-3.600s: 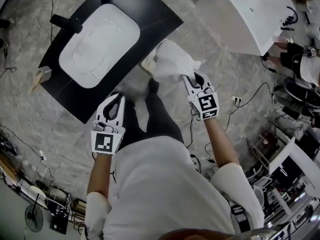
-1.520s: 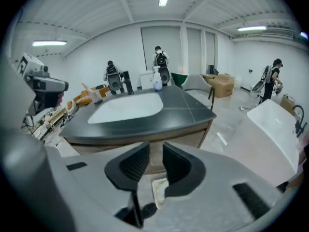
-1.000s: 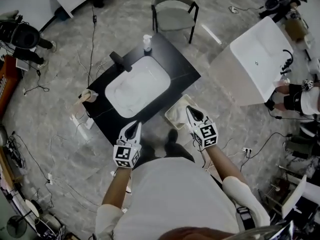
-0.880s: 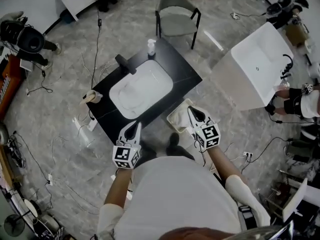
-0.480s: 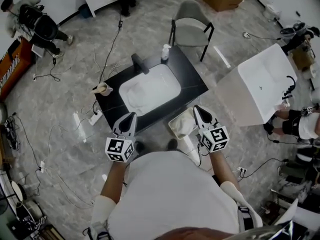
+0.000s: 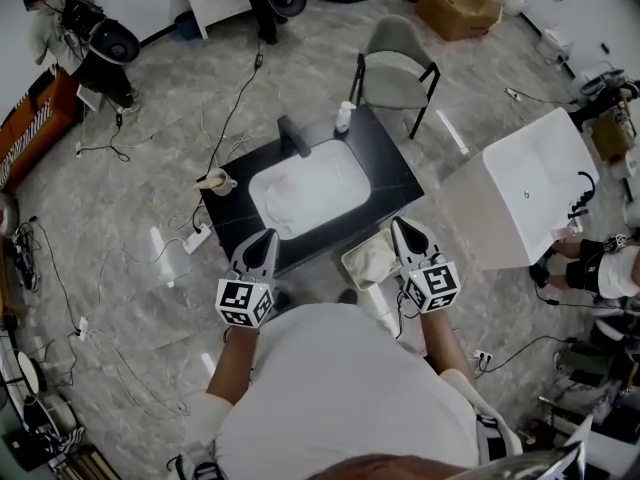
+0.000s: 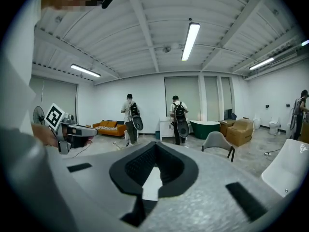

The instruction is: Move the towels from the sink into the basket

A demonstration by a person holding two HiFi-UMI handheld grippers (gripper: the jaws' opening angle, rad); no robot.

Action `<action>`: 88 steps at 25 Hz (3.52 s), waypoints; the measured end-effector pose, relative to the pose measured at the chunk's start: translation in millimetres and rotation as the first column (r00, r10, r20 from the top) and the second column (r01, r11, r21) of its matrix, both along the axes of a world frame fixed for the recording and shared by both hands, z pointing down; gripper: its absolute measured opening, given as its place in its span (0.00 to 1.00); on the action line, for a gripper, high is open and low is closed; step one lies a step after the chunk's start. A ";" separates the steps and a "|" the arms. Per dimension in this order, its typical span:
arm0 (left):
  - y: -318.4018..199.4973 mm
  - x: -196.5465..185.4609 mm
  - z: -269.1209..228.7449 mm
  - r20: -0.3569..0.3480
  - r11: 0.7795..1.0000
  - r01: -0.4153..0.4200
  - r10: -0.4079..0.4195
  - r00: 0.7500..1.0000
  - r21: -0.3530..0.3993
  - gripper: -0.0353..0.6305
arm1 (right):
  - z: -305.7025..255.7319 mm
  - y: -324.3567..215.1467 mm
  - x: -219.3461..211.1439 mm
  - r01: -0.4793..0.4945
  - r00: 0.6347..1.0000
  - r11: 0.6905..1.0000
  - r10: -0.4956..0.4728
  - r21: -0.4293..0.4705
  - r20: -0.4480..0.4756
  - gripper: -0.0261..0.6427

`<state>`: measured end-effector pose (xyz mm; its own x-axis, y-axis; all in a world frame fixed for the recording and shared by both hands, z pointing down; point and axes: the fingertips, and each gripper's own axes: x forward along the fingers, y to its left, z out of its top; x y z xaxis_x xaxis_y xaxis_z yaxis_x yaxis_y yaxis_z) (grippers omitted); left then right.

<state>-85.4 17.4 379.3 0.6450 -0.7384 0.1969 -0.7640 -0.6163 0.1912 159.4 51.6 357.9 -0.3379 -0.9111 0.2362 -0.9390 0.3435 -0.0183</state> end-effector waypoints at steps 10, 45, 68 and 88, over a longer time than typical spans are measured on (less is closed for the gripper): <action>-8.1 -7.7 6.6 0.024 1.000 0.003 -0.003 1.000 -0.010 0.07 | 8.5 -22.9 -14.1 0.036 0.999 0.999 -0.037 -0.032 -0.026 0.04; -105.2 -92.1 261.2 0.015 0.956 0.006 -0.002 1.000 -0.292 0.07 | 568.2 -286.7 -210.6 0.165 0.890 0.574 -0.437 -0.802 -0.129 0.85; -93.0 -110.3 251.0 0.053 0.945 0.024 -0.007 0.999 -0.327 0.07 | 522.4 -282.3 -189.1 0.166 0.907 0.594 -0.406 -0.787 -0.115 0.19; -40.0 -34.2 93.4 0.035 0.992 -0.019 0.023 0.999 -0.123 0.07 | 169.1 -177.8 -70.5 0.206 0.972 0.901 -0.234 -0.382 -0.030 0.20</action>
